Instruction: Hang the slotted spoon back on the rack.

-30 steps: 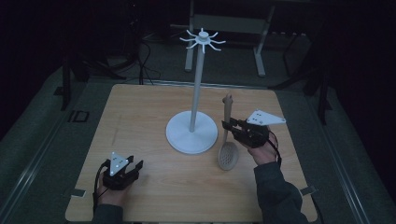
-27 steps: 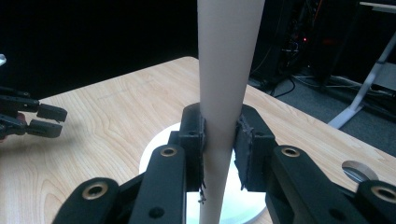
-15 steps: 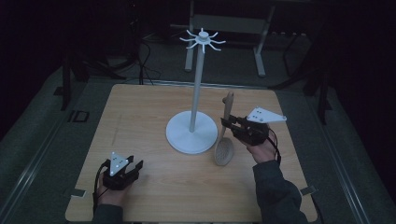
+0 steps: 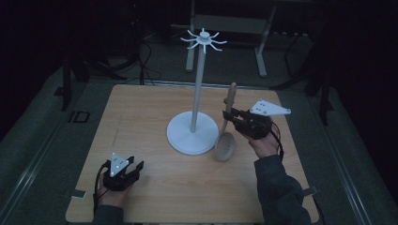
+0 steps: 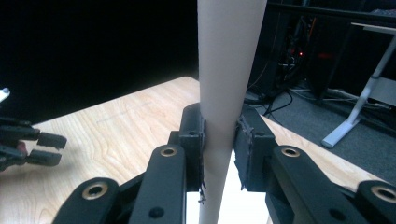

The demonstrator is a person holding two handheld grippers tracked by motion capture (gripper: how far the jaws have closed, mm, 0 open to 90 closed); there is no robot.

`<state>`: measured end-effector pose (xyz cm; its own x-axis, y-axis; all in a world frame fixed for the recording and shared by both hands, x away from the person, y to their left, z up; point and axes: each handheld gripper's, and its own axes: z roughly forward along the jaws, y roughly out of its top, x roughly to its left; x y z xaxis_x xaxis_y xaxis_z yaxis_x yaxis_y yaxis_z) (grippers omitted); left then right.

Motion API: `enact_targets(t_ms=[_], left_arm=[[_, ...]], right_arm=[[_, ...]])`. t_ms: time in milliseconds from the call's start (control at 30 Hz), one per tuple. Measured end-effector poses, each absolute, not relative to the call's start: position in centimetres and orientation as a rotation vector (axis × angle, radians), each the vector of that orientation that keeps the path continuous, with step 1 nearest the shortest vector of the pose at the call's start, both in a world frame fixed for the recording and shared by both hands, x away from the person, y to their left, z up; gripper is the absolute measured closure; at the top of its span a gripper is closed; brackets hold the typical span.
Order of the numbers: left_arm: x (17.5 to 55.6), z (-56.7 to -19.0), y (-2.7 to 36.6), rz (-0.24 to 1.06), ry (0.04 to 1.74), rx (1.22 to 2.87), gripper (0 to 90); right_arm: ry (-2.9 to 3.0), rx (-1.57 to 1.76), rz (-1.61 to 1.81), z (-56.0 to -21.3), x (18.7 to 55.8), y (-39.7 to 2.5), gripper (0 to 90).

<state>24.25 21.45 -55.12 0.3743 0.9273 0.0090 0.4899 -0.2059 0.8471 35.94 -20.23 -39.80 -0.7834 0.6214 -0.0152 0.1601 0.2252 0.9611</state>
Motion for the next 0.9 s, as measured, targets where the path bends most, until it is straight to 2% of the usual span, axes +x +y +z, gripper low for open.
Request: enact_targets(t_ms=[333, 900], left_arm=[[24.2, -55.2, 21.5, 0.691, 1.240, 1.839, 55.5], [24.0, -55.1, 21.9, 0.695, 1.245, 1.825, 55.5]], right_arm=[[2.107, 0.714, 1.596, -37.8, 37.0, -19.6, 74.4], [2.096, 0.689, 1.616, -32.3, 39.8, -16.8, 74.5]])
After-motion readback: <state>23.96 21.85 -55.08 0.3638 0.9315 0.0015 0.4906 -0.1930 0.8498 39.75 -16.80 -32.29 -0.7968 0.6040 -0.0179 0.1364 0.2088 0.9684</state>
